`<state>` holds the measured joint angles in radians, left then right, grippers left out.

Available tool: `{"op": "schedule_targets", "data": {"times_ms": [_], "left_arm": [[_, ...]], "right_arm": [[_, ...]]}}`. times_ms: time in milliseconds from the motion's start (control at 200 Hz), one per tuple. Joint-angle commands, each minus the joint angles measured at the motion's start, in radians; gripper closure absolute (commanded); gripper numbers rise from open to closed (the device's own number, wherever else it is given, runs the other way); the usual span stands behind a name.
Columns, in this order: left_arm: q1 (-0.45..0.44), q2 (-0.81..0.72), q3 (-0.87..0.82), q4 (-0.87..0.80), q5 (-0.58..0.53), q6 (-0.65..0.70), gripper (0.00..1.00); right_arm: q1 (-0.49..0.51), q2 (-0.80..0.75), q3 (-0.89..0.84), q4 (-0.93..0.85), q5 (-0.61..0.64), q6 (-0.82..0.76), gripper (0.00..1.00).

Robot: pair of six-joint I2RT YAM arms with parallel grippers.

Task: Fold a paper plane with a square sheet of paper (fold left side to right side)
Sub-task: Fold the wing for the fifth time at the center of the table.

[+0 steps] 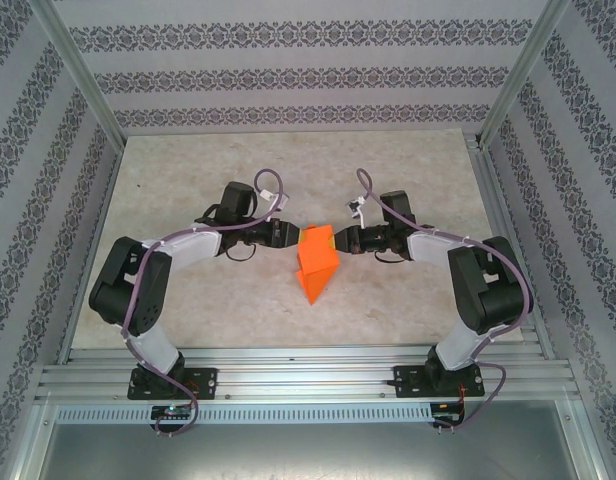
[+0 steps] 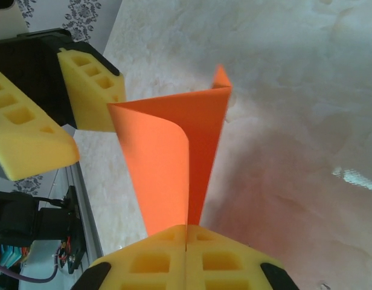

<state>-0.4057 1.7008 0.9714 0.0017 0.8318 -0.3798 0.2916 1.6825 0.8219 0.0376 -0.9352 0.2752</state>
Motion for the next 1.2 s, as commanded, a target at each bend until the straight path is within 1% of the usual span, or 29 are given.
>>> {"op": "schedule_targets", "data": {"times_ms": [0,40,205,260,305,405,460,585,674,864,1014,1194], "left_arm": [[0.021,-0.105,-0.013,-0.090,-0.097,0.059,0.45],[0.027,-0.143,-0.017,-0.117,-0.139,0.071,0.38],[0.031,-0.317,-0.024,-0.247,-0.352,0.129,0.20],[0.031,-0.374,-0.029,-0.284,-0.418,0.139,0.17],[0.030,-0.418,-0.033,-0.313,-0.462,0.152,0.16],[0.020,-0.508,-0.058,-0.355,-0.528,0.175,0.15],[0.000,-0.548,-0.074,-0.379,-0.553,0.181,0.15],[-0.084,-0.610,-0.101,-0.438,-0.620,0.191,0.15],[-0.151,-0.632,-0.122,-0.462,-0.659,0.171,0.16],[-0.304,-0.630,-0.167,-0.465,-0.751,0.110,0.17],[-0.399,-0.610,-0.185,-0.455,-0.803,0.066,0.18],[-0.509,-0.548,-0.192,-0.395,-0.850,0.023,0.19]], "right_arm": [[0.026,0.020,0.033,0.010,0.036,0.036,0.98],[0.032,0.023,0.042,-0.003,0.054,0.045,0.99],[0.061,0.010,0.061,0.001,0.108,0.130,0.98],[0.077,0.001,0.072,-0.006,0.126,0.156,0.98],[0.092,-0.003,0.093,-0.045,0.153,0.167,0.97],[0.119,0.014,0.163,-0.184,0.241,0.180,0.97],[0.122,0.033,0.188,-0.228,0.264,0.208,0.97],[0.127,0.055,0.207,-0.234,0.285,0.290,0.97],[0.135,0.056,0.211,-0.226,0.302,0.329,0.97],[0.151,0.060,0.252,-0.297,0.332,0.334,0.96],[0.159,0.060,0.277,-0.353,0.362,0.329,0.96],[0.162,0.062,0.288,-0.365,0.381,0.343,0.95]]}}
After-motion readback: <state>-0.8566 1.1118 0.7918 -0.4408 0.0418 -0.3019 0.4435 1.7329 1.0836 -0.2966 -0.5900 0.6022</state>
